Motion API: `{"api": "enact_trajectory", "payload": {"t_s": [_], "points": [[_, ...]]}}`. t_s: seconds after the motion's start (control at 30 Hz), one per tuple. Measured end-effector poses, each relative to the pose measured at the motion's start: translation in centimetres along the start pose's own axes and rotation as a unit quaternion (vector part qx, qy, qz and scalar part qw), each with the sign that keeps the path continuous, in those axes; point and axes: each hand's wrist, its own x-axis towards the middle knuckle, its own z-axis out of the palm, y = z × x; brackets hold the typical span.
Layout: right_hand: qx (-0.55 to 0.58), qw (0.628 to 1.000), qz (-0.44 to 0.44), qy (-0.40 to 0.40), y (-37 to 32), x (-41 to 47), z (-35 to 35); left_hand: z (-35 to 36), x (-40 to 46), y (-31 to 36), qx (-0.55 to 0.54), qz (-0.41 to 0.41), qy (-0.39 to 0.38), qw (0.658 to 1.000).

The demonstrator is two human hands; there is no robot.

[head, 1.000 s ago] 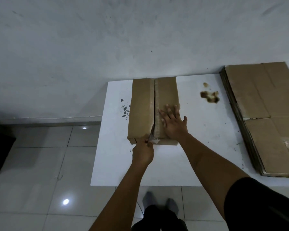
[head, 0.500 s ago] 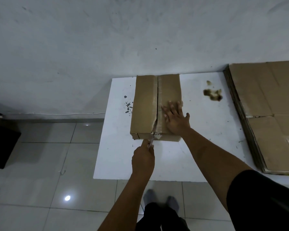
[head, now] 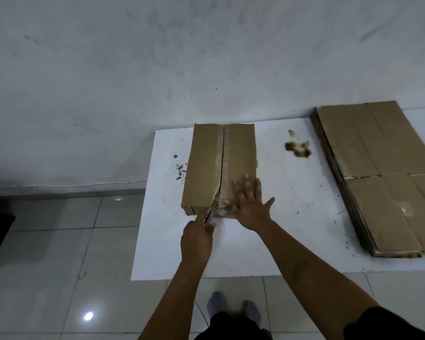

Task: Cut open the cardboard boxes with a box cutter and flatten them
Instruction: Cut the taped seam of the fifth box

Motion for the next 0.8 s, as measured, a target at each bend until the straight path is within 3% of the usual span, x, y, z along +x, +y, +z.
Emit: {"api": "enact_trajectory", "payload": {"t_s": [0.23, 0.53, 0.8], "points": [[-0.018, 0.999, -0.008, 0.031, 0.2, 0.5, 0.3, 0.4, -0.7, -0.6, 0.061, -0.024, 0.001, 0.998], [-0.039, 0.999, -0.021, 0.022, -0.9, 1.7, -1.1, 0.6, -0.1, -2.4, 0.038, 0.035, 0.003, 0.999], [0.188, 0.981, 0.046, 0.019, -3.7, 5.1, -2.4, 0.8, 0.1, -2.8, 0.069, 0.043, 0.012, 0.997]]}}
